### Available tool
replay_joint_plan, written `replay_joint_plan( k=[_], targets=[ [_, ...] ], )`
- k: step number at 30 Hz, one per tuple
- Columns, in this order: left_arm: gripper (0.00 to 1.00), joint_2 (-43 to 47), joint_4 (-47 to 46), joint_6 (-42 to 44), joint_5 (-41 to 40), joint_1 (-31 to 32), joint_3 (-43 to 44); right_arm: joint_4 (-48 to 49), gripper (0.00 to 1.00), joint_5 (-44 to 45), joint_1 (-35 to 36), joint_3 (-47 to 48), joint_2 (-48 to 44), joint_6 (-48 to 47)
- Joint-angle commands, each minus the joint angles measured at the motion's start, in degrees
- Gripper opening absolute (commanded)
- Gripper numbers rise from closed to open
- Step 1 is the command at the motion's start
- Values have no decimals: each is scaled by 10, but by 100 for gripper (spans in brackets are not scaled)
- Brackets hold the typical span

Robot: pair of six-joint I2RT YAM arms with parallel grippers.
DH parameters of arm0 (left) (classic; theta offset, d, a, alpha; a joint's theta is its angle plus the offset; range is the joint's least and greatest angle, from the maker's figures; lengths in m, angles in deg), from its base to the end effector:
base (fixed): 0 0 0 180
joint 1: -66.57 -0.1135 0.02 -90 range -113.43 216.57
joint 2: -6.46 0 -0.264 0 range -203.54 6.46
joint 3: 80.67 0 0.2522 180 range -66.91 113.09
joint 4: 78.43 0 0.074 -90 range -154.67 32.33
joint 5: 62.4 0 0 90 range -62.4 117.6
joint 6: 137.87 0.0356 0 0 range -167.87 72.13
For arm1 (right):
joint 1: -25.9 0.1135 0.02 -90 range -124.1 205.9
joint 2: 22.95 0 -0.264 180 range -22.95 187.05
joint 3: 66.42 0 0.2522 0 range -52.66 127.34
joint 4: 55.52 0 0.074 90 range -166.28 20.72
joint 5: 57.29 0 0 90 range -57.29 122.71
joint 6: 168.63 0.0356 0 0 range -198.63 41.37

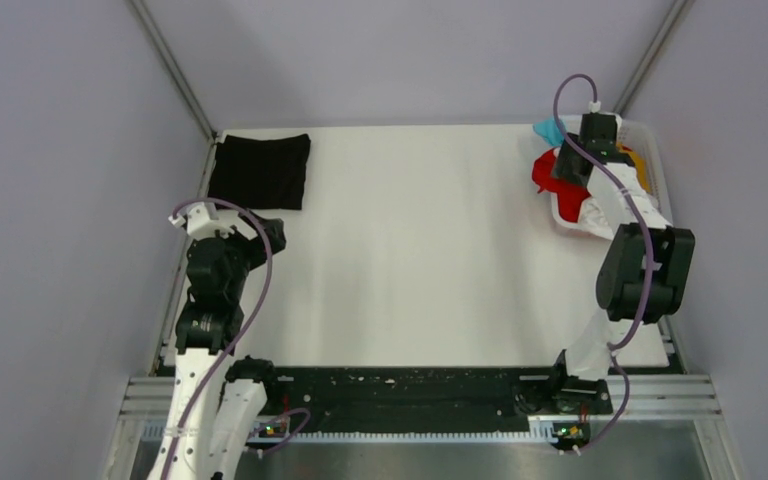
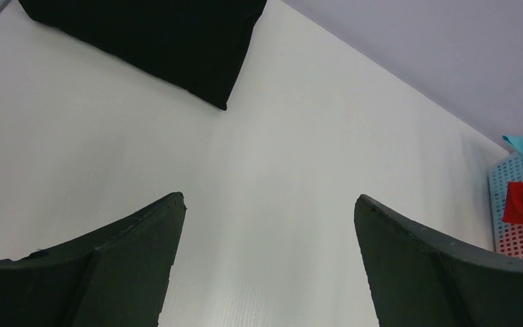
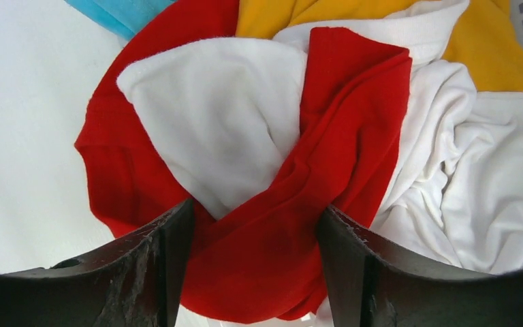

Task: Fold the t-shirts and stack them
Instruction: Grab crumpled tshirt from bin with the right arm

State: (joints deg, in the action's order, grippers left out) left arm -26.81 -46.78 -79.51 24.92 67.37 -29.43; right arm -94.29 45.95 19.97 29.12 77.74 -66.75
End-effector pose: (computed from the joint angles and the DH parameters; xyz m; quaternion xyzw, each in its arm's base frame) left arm 0.1456 -0.0004 0.3102 -0.2229 0.7539 -0.1549 0.5982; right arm 0.3954 -0.0493 0.2749 0.1861 0.8961 -0.0858 0.3937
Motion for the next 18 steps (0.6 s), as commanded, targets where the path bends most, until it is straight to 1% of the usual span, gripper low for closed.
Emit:
replay_joint_plan(
  k=[1,4,7,10,12,14,18],
  targets=[
    [99,1,-15,0,-11,-2,8,25,62,-10,-7,32,13,-24],
    [99,3,-13,0,-15,-2,9,24,55,1,-9,26,16,-17],
    [99,5,-11,0,-22,-2,10,24,42,2,-10,18,15,-3],
    [99,6,-4,-1,-32,-1,11,36,20,13,-10,4,6,11],
    [99,7,-2,-2,-37,-2,11,40,0,25,-11,-5,-5,21],
    [99,7,-1,-3,-39,-2,12,51,0,36,-12,-13,-24,27],
    [99,4,3,-4,-39,-1,15,70,0,31,-12,-2,-87,31]
  ],
)
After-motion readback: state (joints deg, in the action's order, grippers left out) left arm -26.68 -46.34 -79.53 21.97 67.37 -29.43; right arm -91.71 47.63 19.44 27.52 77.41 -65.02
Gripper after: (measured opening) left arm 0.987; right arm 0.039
